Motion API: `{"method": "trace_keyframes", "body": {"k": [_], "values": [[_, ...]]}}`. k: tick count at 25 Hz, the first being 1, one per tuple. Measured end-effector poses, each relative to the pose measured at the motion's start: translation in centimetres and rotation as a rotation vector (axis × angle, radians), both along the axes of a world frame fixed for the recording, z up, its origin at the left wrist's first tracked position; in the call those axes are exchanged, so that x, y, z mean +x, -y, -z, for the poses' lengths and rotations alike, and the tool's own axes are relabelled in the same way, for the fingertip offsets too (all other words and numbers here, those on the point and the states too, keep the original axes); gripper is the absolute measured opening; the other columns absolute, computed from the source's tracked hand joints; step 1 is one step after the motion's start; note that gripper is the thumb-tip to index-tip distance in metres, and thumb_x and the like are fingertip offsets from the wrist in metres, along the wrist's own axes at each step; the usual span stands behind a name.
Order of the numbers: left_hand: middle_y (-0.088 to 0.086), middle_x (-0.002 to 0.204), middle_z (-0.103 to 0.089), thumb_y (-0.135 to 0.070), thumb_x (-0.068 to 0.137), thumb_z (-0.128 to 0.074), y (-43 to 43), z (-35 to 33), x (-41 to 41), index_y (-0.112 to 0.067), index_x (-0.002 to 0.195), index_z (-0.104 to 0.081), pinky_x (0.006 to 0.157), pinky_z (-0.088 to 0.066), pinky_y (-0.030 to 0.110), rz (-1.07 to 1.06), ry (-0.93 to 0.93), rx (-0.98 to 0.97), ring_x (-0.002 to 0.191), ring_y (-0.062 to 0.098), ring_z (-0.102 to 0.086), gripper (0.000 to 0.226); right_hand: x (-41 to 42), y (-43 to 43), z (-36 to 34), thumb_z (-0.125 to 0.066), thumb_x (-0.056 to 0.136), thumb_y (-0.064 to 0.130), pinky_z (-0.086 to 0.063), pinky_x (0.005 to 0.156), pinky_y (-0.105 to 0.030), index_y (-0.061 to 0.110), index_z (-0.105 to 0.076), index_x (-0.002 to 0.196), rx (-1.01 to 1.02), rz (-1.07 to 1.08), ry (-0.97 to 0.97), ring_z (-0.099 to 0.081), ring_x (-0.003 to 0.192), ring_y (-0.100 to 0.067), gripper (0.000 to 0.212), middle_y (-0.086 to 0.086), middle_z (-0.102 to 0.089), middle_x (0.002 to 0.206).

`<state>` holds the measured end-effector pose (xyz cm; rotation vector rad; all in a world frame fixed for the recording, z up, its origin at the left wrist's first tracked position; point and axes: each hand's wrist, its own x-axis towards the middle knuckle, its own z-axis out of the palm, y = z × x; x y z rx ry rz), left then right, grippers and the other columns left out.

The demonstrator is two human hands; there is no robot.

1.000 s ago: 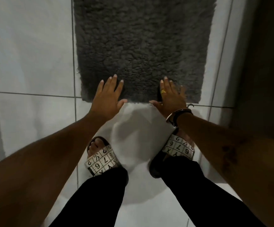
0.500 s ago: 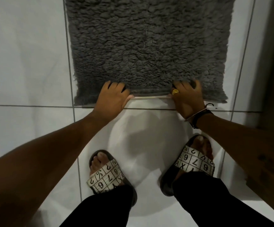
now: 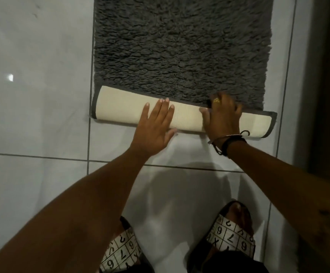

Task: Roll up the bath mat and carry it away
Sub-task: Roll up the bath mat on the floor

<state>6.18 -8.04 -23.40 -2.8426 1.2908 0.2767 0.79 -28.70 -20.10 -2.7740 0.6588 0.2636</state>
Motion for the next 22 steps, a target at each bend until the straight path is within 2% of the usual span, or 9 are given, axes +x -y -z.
{"method": "trace_keyframes", "body": {"k": [2, 4, 8, 10, 13, 15, 18, 20, 22], "values": [[0.025, 0.149, -0.049, -0.050, 0.100, -0.033, 0.7, 0.3, 2.2, -0.002, 0.146, -0.045, 0.114, -0.033, 0.061, 0.025, 0.031, -0.011, 0.138, 0.041, -0.046, 0.067, -1.0, -1.8, -0.2, -0.051, 0.095, 0.034, -0.028, 0.112, -0.059, 0.005, -0.049, 0.136, 0.000, -0.095, 0.086, -0.039, 0.138, -0.037, 0.049, -0.022, -0.043, 0.149], [0.024, 0.136, -0.059, -0.050, 0.099, -0.034, 1.3, 0.2, 3.4, -0.002, 0.139, -0.051, 0.104, -0.044, 0.057, 0.003, 0.060, -0.005, 0.124, 0.041, -0.056, 0.064, -2.4, -3.5, 0.1, -0.046, 0.095, 0.039, -0.027, 0.113, -0.060, 0.004, -0.042, 0.143, -0.050, -0.259, 0.054, -0.036, 0.142, -0.036, 0.059, -0.021, -0.038, 0.155], [0.018, 0.123, -0.065, -0.048, 0.101, -0.034, 2.5, -0.5, 4.3, -0.004, 0.134, -0.055, 0.091, -0.047, 0.048, -0.060, 0.047, -0.007, 0.108, 0.035, -0.060, 0.059, -0.5, -1.9, 1.6, -0.048, 0.096, 0.042, -0.021, 0.114, -0.061, 0.005, -0.043, 0.142, -0.002, -0.337, 0.000, -0.035, 0.143, -0.037, 0.059, -0.022, -0.038, 0.154], [0.019, 0.132, -0.061, -0.048, 0.102, -0.033, 3.3, -0.9, 5.5, -0.005, 0.135, -0.054, 0.096, -0.043, 0.048, -0.090, 0.030, -0.035, 0.115, 0.035, -0.057, 0.058, 2.2, 0.0, 2.2, -0.045, 0.096, 0.045, -0.022, 0.113, -0.062, 0.006, -0.045, 0.138, -0.033, -0.385, -0.020, -0.039, 0.139, -0.039, 0.057, -0.024, -0.044, 0.149], [0.021, 0.150, -0.050, -0.049, 0.101, -0.035, 4.9, -1.4, 8.6, -0.004, 0.140, -0.052, 0.112, -0.037, 0.054, -0.092, 0.071, -0.103, 0.135, 0.037, -0.050, 0.062, 6.2, 2.4, 2.8, -0.037, 0.098, 0.048, -0.025, 0.111, -0.062, 0.007, -0.043, 0.139, -0.146, -0.460, -0.049, -0.043, 0.134, -0.038, 0.059, -0.023, -0.049, 0.142], [0.022, 0.150, -0.049, -0.049, 0.100, -0.035, 5.6, -1.2, 9.6, -0.003, 0.141, -0.052, 0.115, -0.033, 0.057, -0.065, 0.106, -0.118, 0.140, 0.037, -0.046, 0.064, 9.2, 3.5, 2.5, -0.033, 0.100, 0.047, -0.019, 0.115, -0.062, 0.006, -0.039, 0.144, -0.202, -0.431, -0.085, -0.035, 0.141, -0.037, 0.060, -0.022, -0.041, 0.150], [0.021, 0.154, -0.044, -0.050, 0.103, -0.032, 5.8, -0.8, 10.0, -0.003, 0.149, -0.040, 0.121, -0.022, 0.059, -0.052, -0.029, -0.021, 0.147, 0.036, -0.035, 0.067, 12.6, 3.5, -0.2, -0.027, 0.102, 0.048, -0.007, 0.118, -0.063, 0.006, -0.027, 0.151, -0.239, -0.269, -0.193, -0.019, 0.149, -0.035, 0.065, -0.019, -0.021, 0.162], [0.021, 0.157, -0.040, -0.049, 0.104, -0.030, 6.4, -1.4, 11.0, -0.003, 0.152, -0.033, 0.123, -0.017, 0.060, -0.079, -0.083, 0.027, 0.149, 0.036, -0.030, 0.067, 12.0, 2.8, -2.5, -0.023, 0.101, 0.050, -0.006, 0.119, -0.062, 0.007, -0.025, 0.152, -0.260, -0.200, -0.219, -0.018, 0.150, -0.035, 0.066, -0.017, -0.018, 0.163], [0.021, 0.159, -0.036, -0.048, 0.106, -0.028, 7.8, -2.9, 12.2, -0.003, 0.154, -0.029, 0.123, -0.016, 0.059, -0.086, -0.141, 0.088, 0.151, 0.036, -0.026, 0.066, 9.7, 1.3, -5.3, -0.020, 0.099, 0.053, -0.008, 0.119, -0.061, 0.008, -0.026, 0.152, -0.267, -0.247, -0.254, -0.019, 0.150, -0.033, 0.070, -0.015, -0.019, 0.163]]}}
